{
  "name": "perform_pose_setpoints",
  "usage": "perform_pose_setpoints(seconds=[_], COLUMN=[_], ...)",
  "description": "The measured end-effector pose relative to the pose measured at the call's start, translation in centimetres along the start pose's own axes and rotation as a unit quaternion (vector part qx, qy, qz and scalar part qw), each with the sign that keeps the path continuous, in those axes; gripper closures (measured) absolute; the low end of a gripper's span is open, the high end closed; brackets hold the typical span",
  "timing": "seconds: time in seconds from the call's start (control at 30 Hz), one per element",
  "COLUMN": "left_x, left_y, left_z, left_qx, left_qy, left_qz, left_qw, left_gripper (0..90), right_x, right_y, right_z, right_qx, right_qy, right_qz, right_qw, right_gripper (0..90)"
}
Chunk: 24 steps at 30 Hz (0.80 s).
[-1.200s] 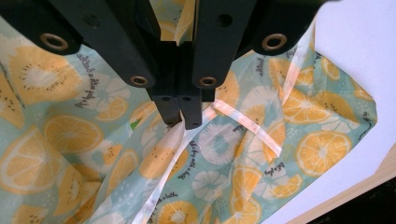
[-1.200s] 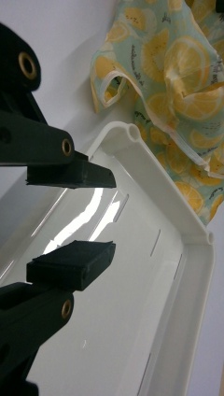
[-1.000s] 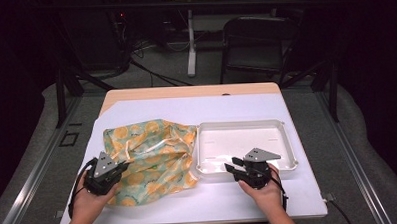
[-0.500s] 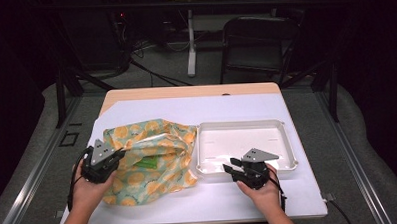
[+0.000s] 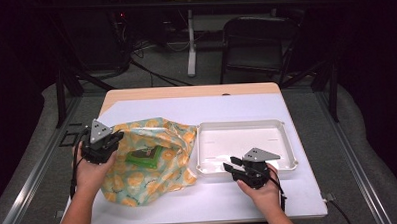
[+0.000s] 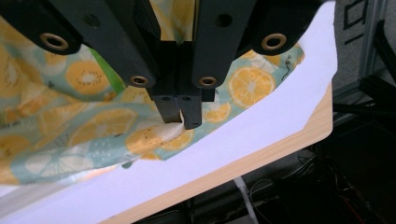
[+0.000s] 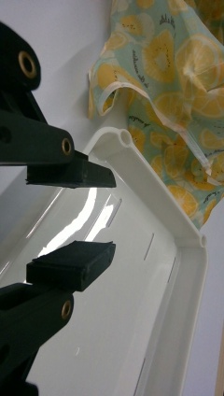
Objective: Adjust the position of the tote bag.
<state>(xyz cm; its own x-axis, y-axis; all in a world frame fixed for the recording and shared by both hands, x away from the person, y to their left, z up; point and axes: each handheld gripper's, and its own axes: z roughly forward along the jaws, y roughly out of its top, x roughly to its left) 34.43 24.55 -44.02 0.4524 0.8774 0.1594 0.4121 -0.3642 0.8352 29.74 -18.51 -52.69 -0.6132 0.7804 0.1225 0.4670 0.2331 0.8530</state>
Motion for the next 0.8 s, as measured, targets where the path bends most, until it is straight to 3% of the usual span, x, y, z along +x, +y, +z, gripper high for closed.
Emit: perform_pose_setpoints(seconds=[0.27,0.43,0.53,0.8], left_x=[0.6,1.1,1.3,0.9], left_y=[1.7,1.4,1.0,1.0], left_z=[0.4,0.1,0.1,0.3], left_qx=[-0.014,-0.028,-0.032,-0.034], left_qy=[0.014,0.01,0.006,0.0], left_qz=[-0.017,-0.027,-0.037,-0.037], left_qw=[0.9997,0.9992,0.9988,0.9987], left_gripper=[90.0,90.0,90.0,90.0], right_x=[0.0,0.5,1.2,3.6], right_y=[-0.1,0.4,1.5,6.1], right_z=[0.1,0.5,0.9,2.5], right_qx=[-0.008,-0.003,-0.009,-0.022], right_qy=[0.001,0.012,0.019,0.052], right_qz=[0.009,0.007,-0.004,-0.047], right_qw=[0.9999,0.9999,0.9998,0.9973], right_gripper=[61.5,61.5,61.6,61.4])
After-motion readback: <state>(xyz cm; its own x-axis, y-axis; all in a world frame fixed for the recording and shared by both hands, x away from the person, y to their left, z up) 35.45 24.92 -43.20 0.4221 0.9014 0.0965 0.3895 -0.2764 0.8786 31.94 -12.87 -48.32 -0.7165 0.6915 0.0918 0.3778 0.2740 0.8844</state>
